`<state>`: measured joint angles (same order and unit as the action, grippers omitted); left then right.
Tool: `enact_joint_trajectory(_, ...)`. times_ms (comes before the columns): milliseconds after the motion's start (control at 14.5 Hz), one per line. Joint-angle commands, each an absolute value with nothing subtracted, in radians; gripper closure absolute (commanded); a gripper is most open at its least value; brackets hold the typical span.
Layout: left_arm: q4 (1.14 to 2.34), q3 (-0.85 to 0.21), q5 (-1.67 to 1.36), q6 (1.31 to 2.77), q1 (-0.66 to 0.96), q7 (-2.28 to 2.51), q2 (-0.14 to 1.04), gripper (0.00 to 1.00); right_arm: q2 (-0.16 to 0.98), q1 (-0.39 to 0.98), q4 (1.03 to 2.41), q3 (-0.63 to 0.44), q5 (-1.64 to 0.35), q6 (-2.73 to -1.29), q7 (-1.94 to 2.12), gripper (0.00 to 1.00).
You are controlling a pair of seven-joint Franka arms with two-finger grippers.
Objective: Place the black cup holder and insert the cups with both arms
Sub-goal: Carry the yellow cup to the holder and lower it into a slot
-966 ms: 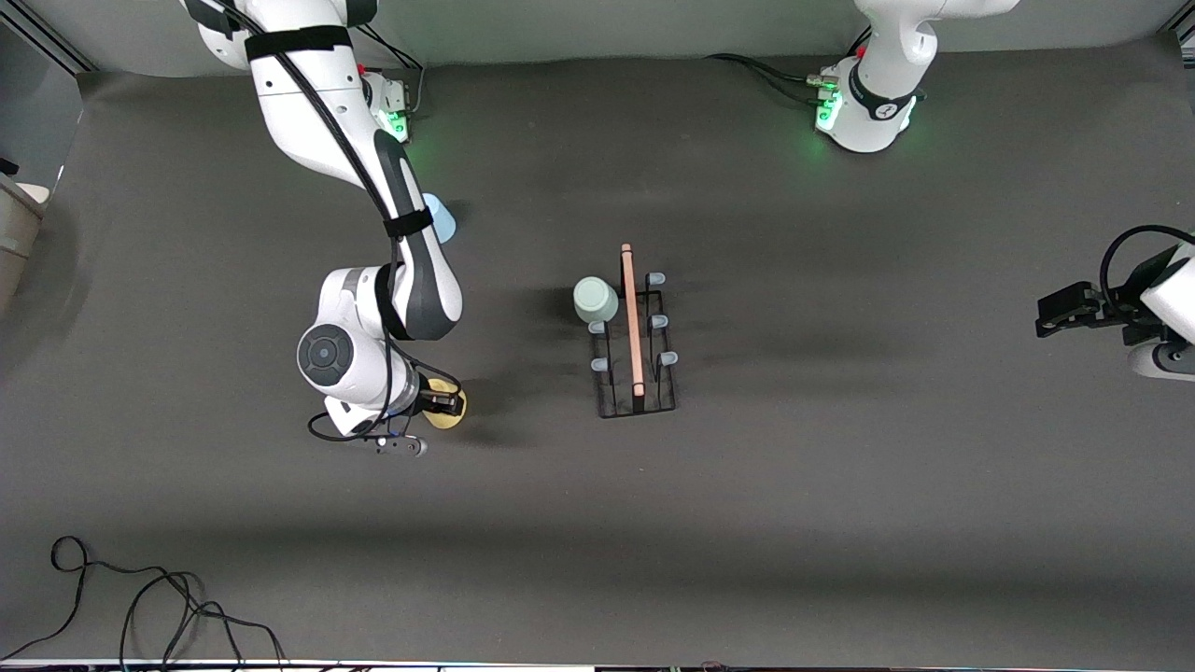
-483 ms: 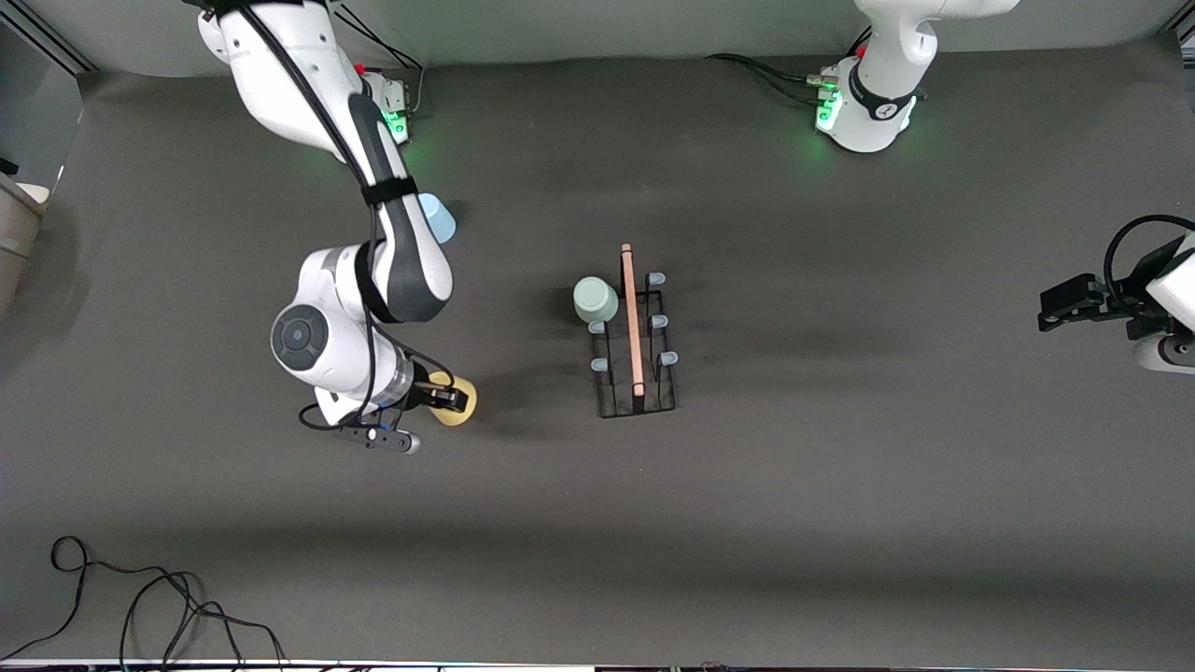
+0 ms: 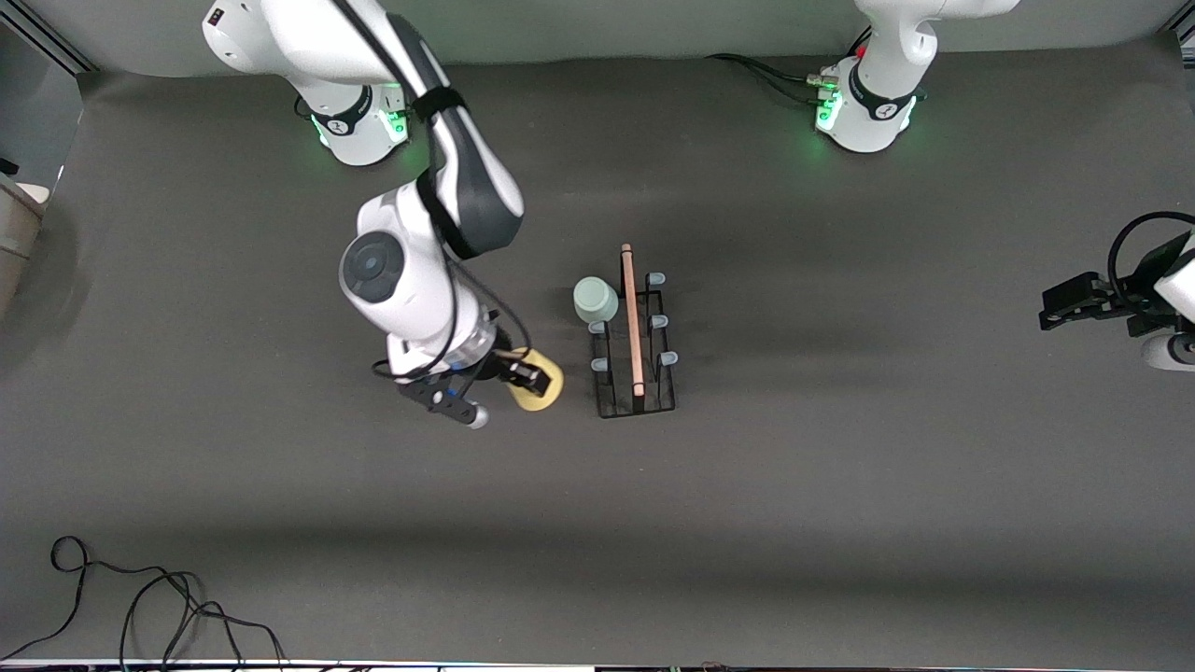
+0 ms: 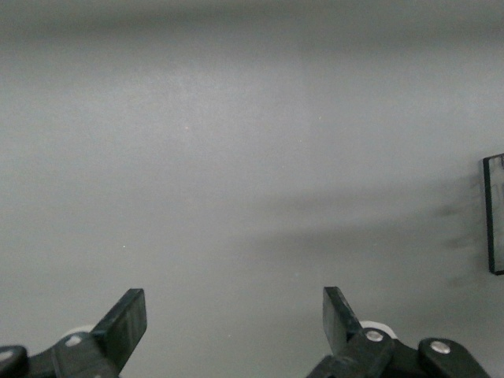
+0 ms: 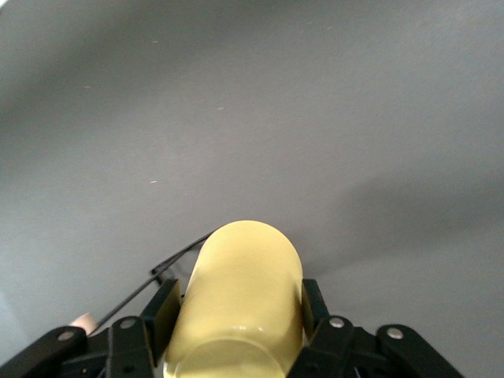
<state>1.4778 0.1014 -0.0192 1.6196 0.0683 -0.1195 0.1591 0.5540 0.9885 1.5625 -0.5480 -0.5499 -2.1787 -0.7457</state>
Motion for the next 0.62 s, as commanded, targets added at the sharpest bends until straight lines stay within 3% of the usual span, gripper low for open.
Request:
enact_joint_trajectory(0, 1.465, 0.104, -0.023, 1.601, 0.075, -0.098, 0.155, 0.0, 0.58, 1.009, 1.502, -0.555, -0.563, -2.155, -0.833, 1.0)
enact_joint_trajectory(552, 1.466, 0.104, -0.029, 1.592, 0.071, -0.101, 0.155, 0.0, 0.709, 1.048, 1.393, -0.557, -0.552, -2.164, -0.957, 1.0)
